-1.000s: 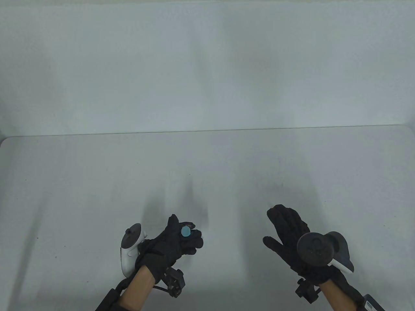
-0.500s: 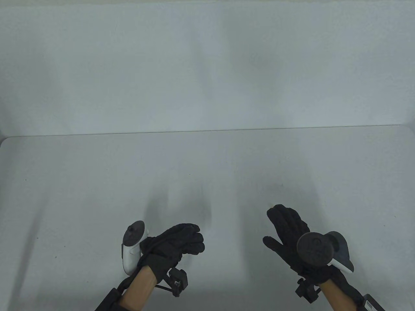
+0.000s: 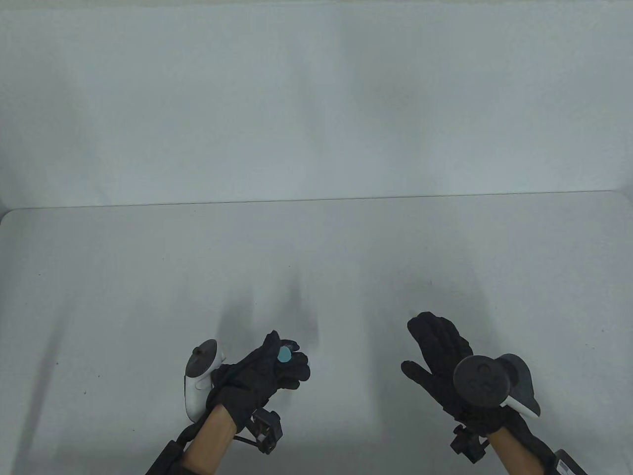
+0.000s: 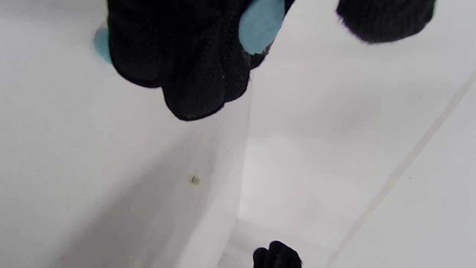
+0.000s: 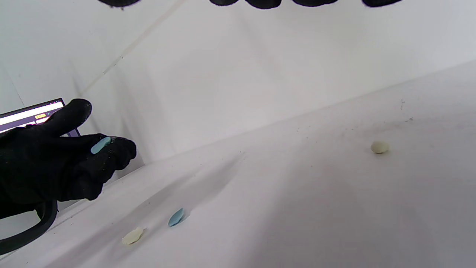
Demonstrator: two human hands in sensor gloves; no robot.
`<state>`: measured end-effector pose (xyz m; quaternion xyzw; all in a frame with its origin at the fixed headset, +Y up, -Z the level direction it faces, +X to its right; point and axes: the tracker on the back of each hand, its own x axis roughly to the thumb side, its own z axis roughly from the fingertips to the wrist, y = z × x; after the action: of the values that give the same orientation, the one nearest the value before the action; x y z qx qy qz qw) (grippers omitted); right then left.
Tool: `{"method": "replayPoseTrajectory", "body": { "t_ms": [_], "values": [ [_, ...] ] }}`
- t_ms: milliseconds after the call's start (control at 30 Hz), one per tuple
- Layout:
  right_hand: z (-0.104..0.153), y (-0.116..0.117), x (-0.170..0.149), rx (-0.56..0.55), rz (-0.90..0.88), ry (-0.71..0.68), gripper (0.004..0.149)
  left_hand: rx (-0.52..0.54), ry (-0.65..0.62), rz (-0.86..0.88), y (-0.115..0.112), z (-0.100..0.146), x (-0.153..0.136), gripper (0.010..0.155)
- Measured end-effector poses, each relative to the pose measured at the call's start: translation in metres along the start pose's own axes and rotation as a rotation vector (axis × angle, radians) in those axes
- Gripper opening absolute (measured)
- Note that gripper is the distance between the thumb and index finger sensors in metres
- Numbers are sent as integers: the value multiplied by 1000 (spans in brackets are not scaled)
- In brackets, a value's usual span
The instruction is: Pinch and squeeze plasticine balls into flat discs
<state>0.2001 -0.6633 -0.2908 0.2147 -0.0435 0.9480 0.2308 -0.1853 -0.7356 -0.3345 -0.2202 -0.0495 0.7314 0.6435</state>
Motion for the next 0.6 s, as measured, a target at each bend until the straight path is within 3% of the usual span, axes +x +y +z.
{"method": "replayPoseTrajectory", "body": {
  "t_ms": [167,267,533,600],
  "values": [
    [0,0,0,2,1,0,75,24,6,-56,0,0,3,50],
    [0,0,-1,2,-1,-1,75,40,-1,-83,-2,0,5,44],
    [1,-2,-2,2,1,-1,75,50,2,-90,-5,0,7,42],
    [2,-2,-2,-2,1,-2,75,-1,11,-31,-6,-1,3,58]
  ]
}}
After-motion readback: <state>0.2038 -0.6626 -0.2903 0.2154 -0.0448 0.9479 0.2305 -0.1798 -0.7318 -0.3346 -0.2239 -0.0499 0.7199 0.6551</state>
